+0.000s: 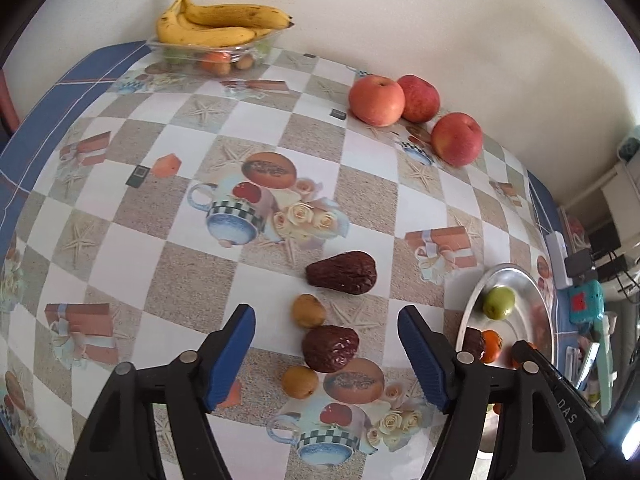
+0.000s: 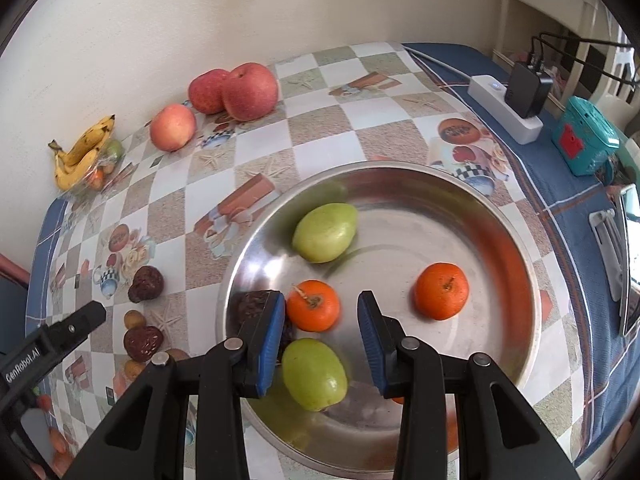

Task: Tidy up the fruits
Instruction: 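Move both grippers back to the remaining dates and small brown fruits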

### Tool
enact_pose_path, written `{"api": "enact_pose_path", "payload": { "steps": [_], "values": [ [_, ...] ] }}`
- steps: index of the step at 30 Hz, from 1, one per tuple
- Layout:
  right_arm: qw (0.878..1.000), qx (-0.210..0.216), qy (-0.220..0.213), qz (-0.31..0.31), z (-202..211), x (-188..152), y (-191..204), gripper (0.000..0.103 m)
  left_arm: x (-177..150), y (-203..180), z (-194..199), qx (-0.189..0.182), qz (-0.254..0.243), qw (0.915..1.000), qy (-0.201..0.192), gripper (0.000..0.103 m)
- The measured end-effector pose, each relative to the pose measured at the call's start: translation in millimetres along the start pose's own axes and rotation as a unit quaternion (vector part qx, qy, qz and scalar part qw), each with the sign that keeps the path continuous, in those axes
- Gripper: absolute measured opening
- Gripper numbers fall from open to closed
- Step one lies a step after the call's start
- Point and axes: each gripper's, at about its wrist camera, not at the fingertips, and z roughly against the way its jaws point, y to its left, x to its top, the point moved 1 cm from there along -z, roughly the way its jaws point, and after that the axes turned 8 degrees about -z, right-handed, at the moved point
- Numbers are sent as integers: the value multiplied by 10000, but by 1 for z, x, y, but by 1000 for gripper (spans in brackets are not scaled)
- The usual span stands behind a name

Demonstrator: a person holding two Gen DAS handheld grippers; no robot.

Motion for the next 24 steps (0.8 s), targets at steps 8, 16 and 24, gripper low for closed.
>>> {"api": "enact_pose_path", "payload": {
  "steps": [8, 16, 24],
  "values": [
    [10000, -46, 32, 67, -3, -2, 4, 39, -1, 2, -2, 233, -33, 9997, 16, 96],
    [9998, -159, -38, 111, -5, -3, 5, 79, -4, 9, -8, 912, -99, 9957, 99, 103],
    [9985, -256, -247, 423, -7, -8, 15, 93, -7, 15, -14, 1304, -127, 9913, 145, 103]
  ]
}}
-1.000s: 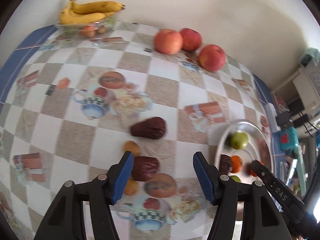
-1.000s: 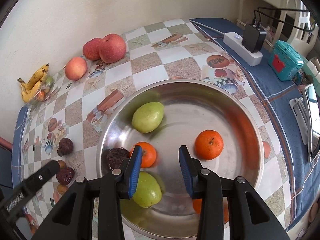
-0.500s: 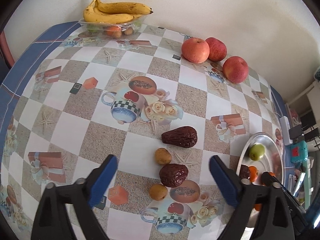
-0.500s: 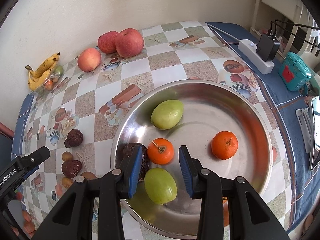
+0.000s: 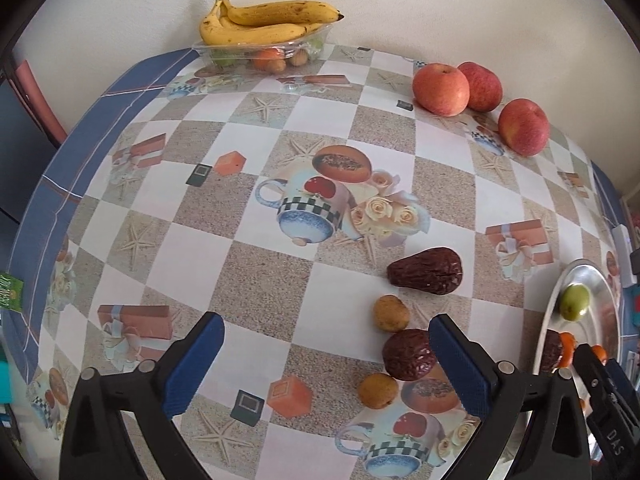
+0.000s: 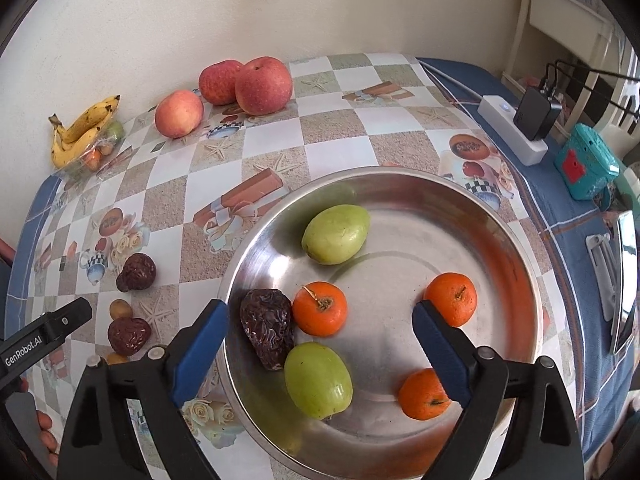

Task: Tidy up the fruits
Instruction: 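Move both grippers back to the remaining dates and small brown fruits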

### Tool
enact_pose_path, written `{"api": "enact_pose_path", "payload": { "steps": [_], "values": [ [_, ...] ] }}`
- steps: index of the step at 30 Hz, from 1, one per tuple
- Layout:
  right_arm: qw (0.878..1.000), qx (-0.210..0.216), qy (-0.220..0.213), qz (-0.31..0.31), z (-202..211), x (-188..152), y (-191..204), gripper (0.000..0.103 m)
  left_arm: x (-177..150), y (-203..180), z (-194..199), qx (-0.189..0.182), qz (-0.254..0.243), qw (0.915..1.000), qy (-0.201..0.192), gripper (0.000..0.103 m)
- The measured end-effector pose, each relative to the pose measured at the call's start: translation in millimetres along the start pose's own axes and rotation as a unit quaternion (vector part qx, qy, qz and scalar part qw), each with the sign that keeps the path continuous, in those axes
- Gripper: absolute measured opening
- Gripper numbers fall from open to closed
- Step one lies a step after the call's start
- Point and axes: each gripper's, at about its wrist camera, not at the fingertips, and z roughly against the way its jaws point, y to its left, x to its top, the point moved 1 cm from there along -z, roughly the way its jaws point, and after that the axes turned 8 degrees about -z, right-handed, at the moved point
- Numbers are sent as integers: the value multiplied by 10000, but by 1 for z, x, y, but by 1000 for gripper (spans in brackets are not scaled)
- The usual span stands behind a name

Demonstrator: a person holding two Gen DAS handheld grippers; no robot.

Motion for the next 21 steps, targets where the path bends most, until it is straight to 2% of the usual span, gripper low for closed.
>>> {"api": "enact_pose_path", "payload": {
  "steps": [5, 12, 17, 21],
  "values": [
    [9996, 130, -244, -40, 6, 1, 3, 93, -2, 4, -5, 238, 16, 9997, 55, 103],
    [9992, 249, -278, -132, 10, 1, 4, 93, -2, 1, -3, 337, -143, 9993, 18, 103],
    [9990, 392, -204, -93, 10, -4, 13, 93, -2, 0, -4, 348, -200, 9992, 30, 103],
    [9990, 434, -102, -63, 8, -9, 23, 93, -6, 3, -10, 130, -188, 9996, 176, 103]
  ]
}}
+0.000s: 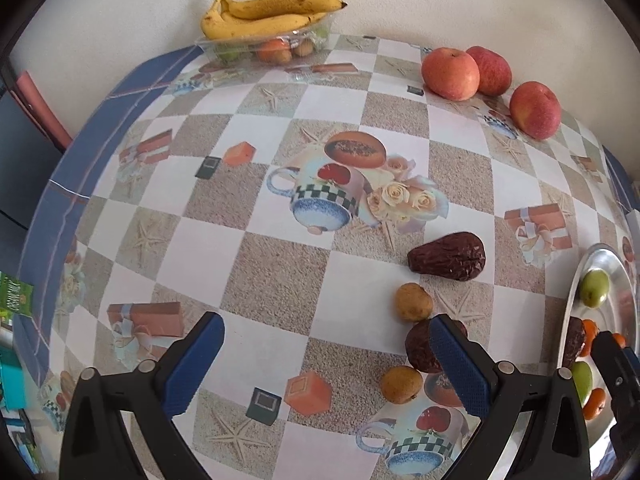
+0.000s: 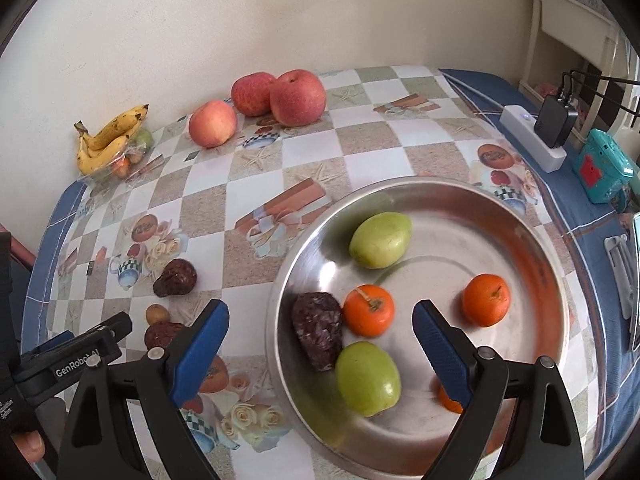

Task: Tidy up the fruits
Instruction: 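Move both grippers back to the remaining dates and small brown fruits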

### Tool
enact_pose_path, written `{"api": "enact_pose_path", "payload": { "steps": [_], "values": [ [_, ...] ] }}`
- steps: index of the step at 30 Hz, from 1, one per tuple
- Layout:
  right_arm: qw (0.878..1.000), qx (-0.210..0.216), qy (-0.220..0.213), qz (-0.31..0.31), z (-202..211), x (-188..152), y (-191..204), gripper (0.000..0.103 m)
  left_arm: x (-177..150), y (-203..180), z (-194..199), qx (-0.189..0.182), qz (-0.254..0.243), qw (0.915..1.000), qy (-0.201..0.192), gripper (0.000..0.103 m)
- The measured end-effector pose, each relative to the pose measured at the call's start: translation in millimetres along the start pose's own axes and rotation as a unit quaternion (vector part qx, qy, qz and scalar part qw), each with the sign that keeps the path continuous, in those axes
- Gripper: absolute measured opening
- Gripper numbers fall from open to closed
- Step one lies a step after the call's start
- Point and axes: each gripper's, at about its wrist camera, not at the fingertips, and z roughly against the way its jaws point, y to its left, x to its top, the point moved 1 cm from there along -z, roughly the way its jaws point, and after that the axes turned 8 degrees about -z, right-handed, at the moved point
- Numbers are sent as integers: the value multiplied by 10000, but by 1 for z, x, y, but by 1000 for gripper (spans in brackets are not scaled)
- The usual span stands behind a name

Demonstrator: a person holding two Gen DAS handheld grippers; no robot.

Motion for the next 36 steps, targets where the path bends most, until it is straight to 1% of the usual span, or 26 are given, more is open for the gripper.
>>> {"api": "enact_pose_path", "payload": {
  "steps": [2, 5, 7, 14, 19, 22, 26, 32, 36],
  "values": [
    [10000, 17, 13, 1, 0, -2, 4, 93, -4, 3, -2, 43, -42, 10000, 45, 103],
    [9999, 59, 74, 55, -1, -7, 13, 93, -7, 10, 0, 260, -98, 9996, -94, 103],
    [9998, 63, 132, 120, -2, -10, 20, 93, -8, 20, 2, 338, -38, 9992, -188, 103],
    [9984, 185, 279, 460, -4, -23, 47, 93, -12, 56, 10, 149, 486, 9983, -278, 103],
    [9961, 263, 417, 738, -9, -31, 68, 93, -11, 78, 16, -22, 886, 9954, -369, 103],
    [9946, 315, 476, 861, -10, -36, 79, 93, -9, 81, 18, -179, 920, 9949, -365, 103],
    [9937, 338, 570, 906, -17, -39, 86, 93, -9, 74, 13, -459, 828, 9953, -212, 103],
    [9931, 486, 682, 820, -30, -39, 91, 93, -6, 66, 4, -459, 732, 9961, -156, 103],
    [9922, 485, 712, 898, -37, -40, 95, 93, -6, 64, -8, -323, 707, 9970, 48, 103]
  ]
}}
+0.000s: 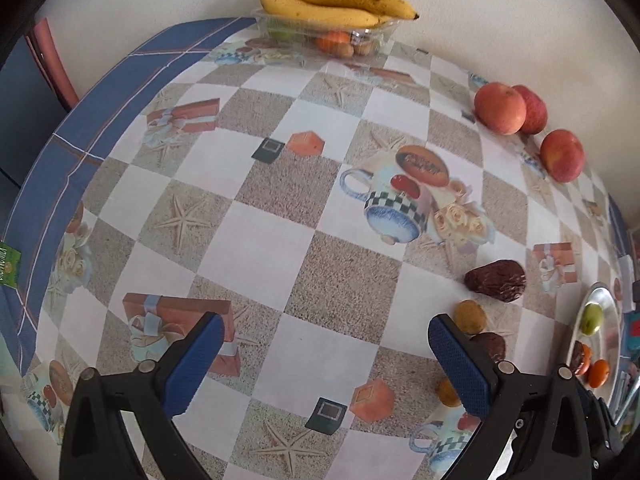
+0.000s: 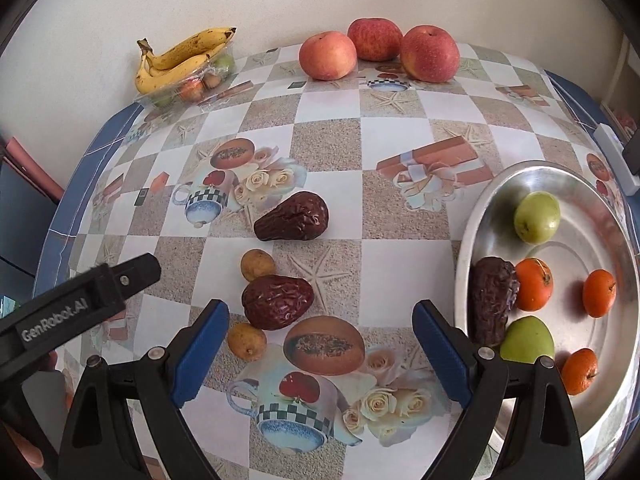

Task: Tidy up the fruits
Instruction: 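Move both grippers back to the remaining dates and small brown fruits, then grasp a dark date with right gripper while left gripper grasps a brown fruit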

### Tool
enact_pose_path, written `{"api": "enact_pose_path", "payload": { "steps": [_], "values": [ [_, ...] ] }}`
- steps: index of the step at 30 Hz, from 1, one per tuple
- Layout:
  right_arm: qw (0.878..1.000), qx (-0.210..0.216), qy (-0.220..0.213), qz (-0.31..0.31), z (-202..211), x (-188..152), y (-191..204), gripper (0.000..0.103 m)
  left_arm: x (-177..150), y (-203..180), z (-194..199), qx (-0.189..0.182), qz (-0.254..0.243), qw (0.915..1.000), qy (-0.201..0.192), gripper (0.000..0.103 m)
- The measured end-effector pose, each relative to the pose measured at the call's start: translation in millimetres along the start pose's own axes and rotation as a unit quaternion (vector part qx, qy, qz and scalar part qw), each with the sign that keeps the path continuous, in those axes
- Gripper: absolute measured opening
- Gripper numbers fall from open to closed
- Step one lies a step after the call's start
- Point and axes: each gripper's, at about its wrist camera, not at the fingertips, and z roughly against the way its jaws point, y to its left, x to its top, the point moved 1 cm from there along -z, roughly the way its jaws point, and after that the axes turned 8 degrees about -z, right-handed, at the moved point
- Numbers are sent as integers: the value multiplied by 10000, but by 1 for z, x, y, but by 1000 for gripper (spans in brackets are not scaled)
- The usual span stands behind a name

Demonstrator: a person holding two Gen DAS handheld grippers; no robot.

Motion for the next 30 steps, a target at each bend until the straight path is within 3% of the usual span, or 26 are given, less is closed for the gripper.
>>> {"api": "enact_pose_path", "payload": {
  "steps": [10, 15, 16, 18, 27, 30],
  "values": [
    [9998, 15, 165, 117, -20, 2, 6, 87, 0, 0, -17, 212, 34, 9996, 191, 103],
    [9996, 74, 224, 183, -29, 4, 11, 85, 1, 6, -17, 150, 190, 9996, 150, 103],
    [9995, 86, 222, 208, -30, 4, 13, 83, 3, 7, -17, 146, 211, 9996, 133, 103],
    [9993, 114, 237, 273, -33, 4, 16, 69, 3, 8, -16, 123, 252, 9995, 109, 103],
    [9989, 76, 231, 412, -38, 4, 24, 67, 2, 9, -14, 4, 304, 9995, 108, 103],
    [9990, 73, 224, 390, -38, 4, 24, 58, 2, 7, -15, -11, 284, 9995, 130, 103]
  ]
}}
